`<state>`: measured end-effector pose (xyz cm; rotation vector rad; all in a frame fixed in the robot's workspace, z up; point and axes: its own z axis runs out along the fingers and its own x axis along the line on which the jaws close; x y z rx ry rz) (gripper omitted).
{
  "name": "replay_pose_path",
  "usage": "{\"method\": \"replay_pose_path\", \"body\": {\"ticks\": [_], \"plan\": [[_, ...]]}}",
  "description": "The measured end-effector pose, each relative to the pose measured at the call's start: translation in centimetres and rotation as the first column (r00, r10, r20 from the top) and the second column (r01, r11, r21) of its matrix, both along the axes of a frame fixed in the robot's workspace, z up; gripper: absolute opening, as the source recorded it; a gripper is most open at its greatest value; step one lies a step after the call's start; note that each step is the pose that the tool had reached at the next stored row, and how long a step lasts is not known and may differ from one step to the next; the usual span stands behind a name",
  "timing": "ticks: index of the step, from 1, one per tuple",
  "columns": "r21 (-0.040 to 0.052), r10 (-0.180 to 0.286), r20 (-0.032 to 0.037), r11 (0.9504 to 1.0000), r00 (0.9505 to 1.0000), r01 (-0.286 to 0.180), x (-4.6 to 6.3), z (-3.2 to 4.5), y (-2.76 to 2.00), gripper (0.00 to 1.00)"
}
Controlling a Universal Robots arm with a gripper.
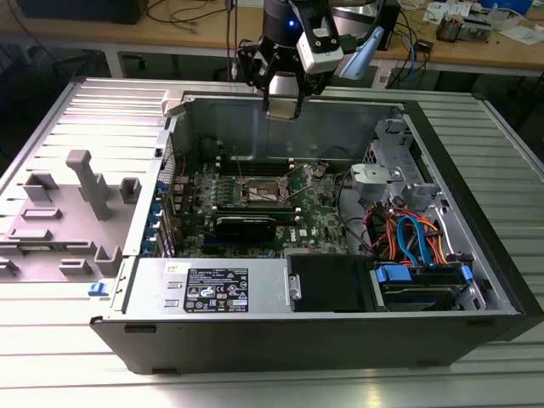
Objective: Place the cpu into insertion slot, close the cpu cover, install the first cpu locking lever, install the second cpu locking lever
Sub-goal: 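Place the cpu into insertion slot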
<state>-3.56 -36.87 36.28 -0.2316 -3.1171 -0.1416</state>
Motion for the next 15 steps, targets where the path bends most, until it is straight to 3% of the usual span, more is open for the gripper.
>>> {"method": "replay_pose_path", "body": {"ticks": [5,10,15], "plan": [[-0.0001,-0.002,0.0,1.0,1.0,0.002,0.0,-0.1,-0.81,0.55],[-0.0002,-0.051,-0.0001,0.9987,0.9987,0.051,0.0,-0.17,-0.9,0.55],[-0.0001,-0.056,0.0,0.9984,0.9984,0.056,0.0,-0.19,-0.92,0.55]]}}
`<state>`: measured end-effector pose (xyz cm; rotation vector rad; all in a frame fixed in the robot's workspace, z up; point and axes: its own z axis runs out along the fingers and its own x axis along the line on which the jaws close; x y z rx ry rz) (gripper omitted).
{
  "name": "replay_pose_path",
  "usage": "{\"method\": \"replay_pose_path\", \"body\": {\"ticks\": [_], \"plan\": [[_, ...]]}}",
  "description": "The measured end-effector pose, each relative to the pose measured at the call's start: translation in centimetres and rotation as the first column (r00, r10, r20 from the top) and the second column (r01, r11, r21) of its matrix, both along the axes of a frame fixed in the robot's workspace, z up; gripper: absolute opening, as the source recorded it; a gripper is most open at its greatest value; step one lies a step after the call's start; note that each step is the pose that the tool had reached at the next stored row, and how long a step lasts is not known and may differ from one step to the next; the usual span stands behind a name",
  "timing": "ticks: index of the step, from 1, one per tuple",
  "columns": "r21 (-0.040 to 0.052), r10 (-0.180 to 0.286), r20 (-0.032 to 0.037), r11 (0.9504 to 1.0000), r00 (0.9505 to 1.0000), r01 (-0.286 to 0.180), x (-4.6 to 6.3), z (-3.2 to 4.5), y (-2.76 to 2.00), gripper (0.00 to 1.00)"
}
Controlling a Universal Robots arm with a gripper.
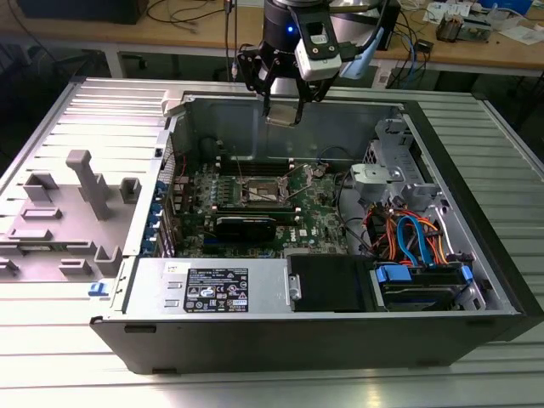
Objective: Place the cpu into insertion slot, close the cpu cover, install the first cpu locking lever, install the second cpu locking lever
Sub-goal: 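Place the cpu into insertion slot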
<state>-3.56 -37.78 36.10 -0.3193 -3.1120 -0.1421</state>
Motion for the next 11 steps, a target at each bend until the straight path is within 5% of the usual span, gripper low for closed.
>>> {"method": "replay_pose_path", "body": {"ticks": [11], "plan": [[0.0,-0.007,0.0,1.0,1.0,0.007,0.0,-0.01,-0.01,0.55]]}}
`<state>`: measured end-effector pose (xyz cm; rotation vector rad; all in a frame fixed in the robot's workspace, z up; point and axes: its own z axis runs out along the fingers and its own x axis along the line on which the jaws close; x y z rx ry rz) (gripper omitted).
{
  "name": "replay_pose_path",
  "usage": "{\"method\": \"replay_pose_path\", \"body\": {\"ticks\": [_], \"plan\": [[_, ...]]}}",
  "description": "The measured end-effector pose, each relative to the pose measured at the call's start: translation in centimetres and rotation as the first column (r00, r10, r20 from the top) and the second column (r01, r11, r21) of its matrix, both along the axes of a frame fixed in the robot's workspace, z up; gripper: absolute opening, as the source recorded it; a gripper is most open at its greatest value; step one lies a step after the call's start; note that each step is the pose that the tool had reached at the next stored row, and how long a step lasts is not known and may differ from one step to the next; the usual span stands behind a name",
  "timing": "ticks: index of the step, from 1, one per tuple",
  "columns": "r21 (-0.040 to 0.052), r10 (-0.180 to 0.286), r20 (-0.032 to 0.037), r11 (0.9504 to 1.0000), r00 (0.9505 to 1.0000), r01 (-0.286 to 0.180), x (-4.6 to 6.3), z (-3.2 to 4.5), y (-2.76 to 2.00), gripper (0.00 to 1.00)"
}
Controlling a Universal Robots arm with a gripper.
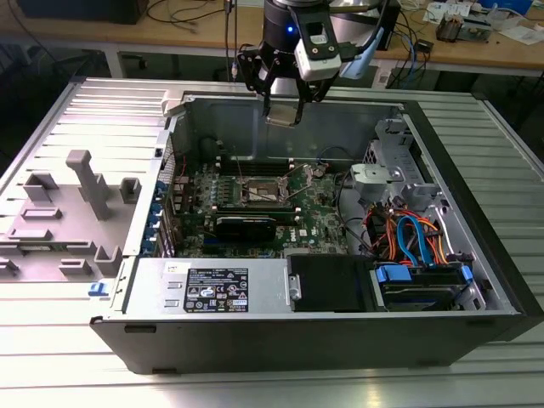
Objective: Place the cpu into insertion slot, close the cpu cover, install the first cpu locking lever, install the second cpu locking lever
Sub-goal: 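Place the cpu into insertion slot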
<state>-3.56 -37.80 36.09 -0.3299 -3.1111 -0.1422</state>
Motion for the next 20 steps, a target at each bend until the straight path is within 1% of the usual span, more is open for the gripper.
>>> {"method": "replay_pose_path", "body": {"ticks": [6,14,17,20], "plan": [[0.0,-0.025,0.0,0.9997,0.9997,0.025,0.0,-0.02,-0.04,0.55],[-0.0011,-0.034,0.0001,0.9994,0.9994,0.034,0.0,-0.09,-0.31,0.55],[-0.0022,-0.069,0.0001,0.9976,0.9976,0.069,0.0,-0.18,-0.32,0.55],[-0.0026,-0.109,0.0001,0.9941,0.9941,0.109,0.0,-0.28,-0.32,0.55]]}}
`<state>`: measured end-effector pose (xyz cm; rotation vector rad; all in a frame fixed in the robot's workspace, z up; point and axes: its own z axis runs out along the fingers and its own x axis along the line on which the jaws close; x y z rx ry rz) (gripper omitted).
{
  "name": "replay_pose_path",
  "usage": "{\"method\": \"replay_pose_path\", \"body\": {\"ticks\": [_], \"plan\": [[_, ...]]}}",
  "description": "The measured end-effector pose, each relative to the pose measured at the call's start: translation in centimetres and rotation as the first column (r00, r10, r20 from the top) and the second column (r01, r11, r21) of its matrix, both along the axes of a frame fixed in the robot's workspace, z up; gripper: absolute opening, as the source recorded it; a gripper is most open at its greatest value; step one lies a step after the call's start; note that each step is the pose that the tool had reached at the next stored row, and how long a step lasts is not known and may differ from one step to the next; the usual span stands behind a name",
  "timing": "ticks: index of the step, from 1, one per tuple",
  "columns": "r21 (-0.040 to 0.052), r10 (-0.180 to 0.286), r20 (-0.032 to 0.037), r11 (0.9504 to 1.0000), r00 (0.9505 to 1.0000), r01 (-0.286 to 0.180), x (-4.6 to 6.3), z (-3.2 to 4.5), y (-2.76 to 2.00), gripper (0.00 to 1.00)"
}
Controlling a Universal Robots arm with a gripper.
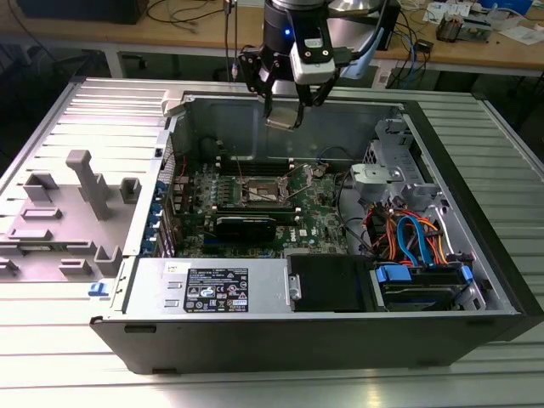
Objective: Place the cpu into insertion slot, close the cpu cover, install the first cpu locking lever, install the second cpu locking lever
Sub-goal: 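Place the cpu into insertion slot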
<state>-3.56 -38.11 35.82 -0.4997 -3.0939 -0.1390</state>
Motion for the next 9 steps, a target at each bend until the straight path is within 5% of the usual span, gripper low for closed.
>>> {"method": "replay_pose_path", "body": {"ticks": [4,9], "plan": [[-0.0004,-0.066,0.0,0.9978,0.9978,0.066,0.0,-0.15,0.0,0.55],[-0.0003,-0.153,-0.0001,0.9882,0.9882,0.153,0.0,-0.31,0.0,0.55]]}}
